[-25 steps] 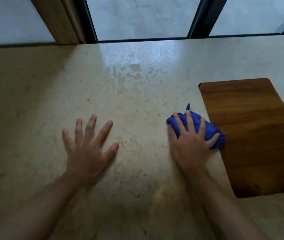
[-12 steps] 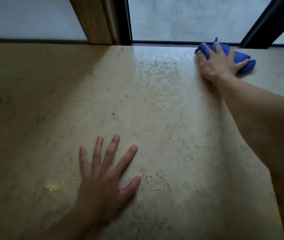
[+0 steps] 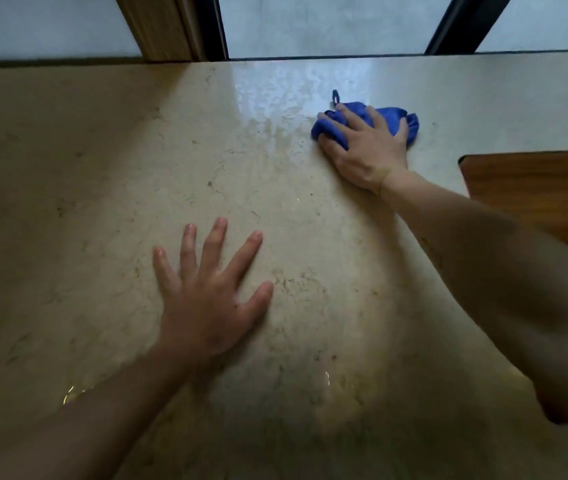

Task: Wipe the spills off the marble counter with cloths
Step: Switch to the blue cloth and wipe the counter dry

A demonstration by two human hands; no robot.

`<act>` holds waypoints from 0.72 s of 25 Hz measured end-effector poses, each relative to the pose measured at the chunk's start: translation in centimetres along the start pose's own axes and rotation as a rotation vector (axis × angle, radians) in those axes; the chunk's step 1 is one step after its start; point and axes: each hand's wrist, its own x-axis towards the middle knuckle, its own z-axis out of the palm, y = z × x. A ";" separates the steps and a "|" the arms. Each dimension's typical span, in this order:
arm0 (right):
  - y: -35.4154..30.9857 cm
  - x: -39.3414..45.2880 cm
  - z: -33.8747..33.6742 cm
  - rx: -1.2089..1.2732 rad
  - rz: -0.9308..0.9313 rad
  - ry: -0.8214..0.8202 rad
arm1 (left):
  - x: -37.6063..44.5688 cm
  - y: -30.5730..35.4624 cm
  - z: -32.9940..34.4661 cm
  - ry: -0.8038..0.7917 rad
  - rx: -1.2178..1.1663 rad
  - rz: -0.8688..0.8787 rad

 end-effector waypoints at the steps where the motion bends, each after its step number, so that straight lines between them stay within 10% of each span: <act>1: -0.4 -3.0 0.7 0.003 0.003 0.002 | 0.0 0.0 -0.1 -0.009 -0.014 0.001; 18: -8.6 -51.9 10.3 -0.013 0.510 0.056 | -0.8 0.1 0.1 0.045 -0.033 0.051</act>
